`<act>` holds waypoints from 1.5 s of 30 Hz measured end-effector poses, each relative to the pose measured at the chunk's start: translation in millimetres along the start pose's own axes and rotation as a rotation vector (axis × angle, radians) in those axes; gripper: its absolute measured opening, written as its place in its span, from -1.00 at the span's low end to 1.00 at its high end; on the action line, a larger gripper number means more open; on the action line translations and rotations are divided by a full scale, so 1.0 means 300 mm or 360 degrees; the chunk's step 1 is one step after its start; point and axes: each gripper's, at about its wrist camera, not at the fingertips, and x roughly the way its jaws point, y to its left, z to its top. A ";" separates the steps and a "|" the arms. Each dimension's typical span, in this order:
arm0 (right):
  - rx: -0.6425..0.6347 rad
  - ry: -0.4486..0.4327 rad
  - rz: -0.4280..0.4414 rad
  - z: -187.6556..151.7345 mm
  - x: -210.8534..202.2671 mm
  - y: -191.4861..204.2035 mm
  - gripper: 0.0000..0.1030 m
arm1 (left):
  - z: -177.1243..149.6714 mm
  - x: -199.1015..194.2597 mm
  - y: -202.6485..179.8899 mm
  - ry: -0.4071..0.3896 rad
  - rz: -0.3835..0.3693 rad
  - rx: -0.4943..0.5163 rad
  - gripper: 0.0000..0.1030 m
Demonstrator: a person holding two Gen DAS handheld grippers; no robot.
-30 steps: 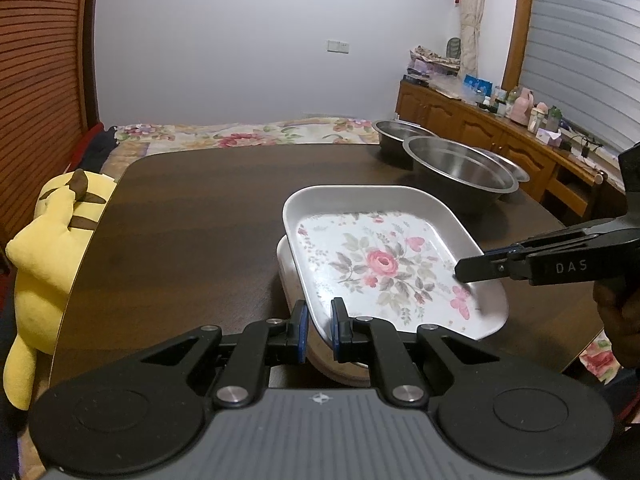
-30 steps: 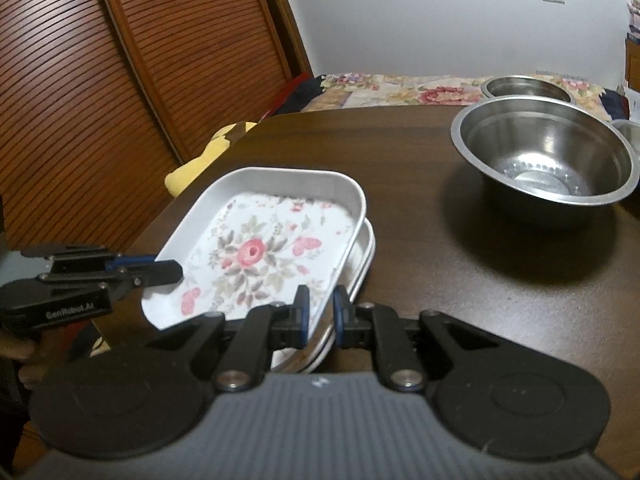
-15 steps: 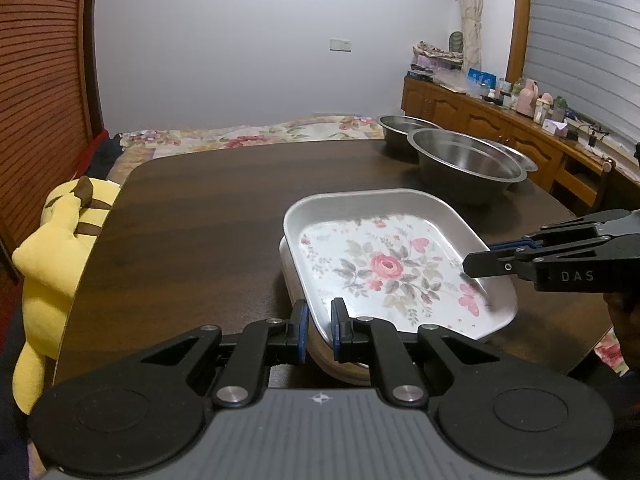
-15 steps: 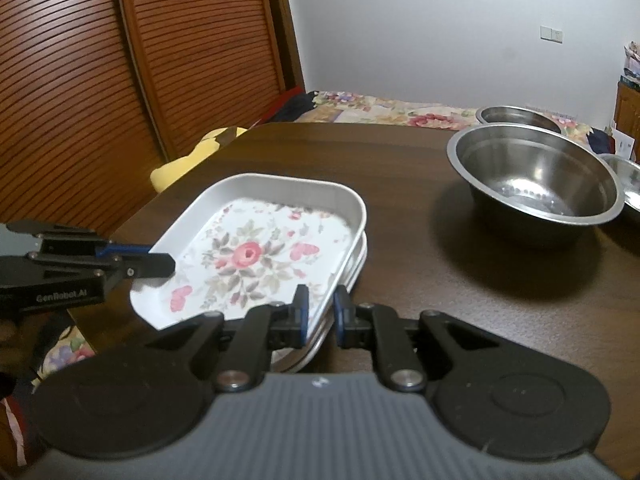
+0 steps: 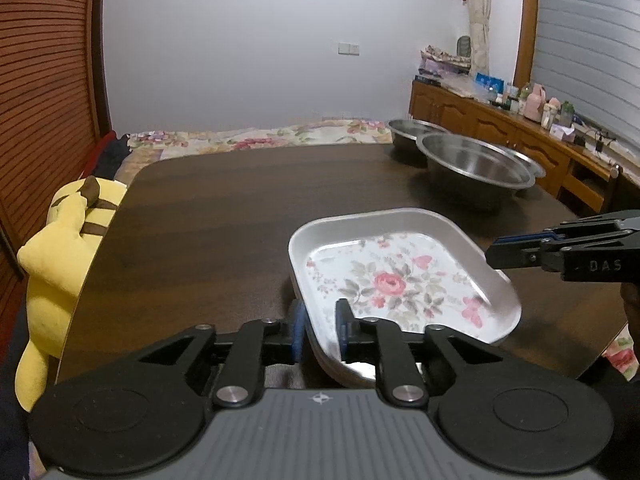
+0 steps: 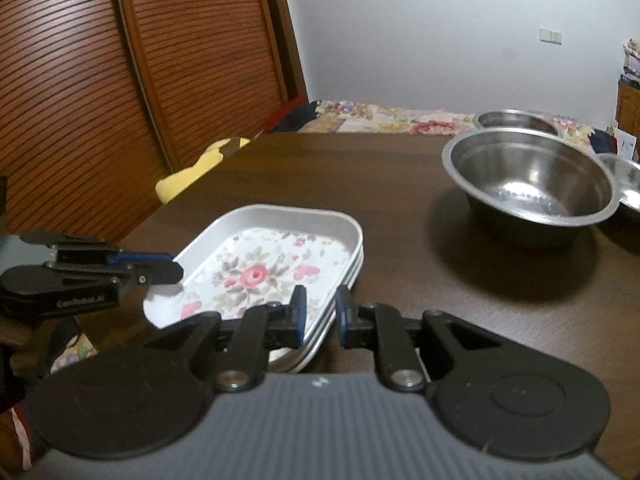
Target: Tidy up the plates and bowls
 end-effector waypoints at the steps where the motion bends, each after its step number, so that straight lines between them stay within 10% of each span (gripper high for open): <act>1: 0.0004 -0.0016 -0.0003 0.003 -0.011 -0.005 -0.67 | 0.008 -0.008 0.002 -0.0013 0.0002 -0.0005 -0.52; 8: 0.0062 -0.0095 -0.0035 0.027 -0.079 -0.063 -0.66 | 0.066 -0.047 0.008 -0.0102 -0.0005 -0.0028 -0.19; 15: 0.0125 -0.0179 -0.0152 0.054 -0.103 -0.162 -0.22 | 0.149 -0.038 -0.031 -0.0171 -0.0046 0.0023 0.07; 45: 0.0419 -0.0259 -0.0473 0.093 -0.058 -0.541 -0.03 | 0.424 0.299 -0.324 -0.0131 -0.0262 0.0140 0.04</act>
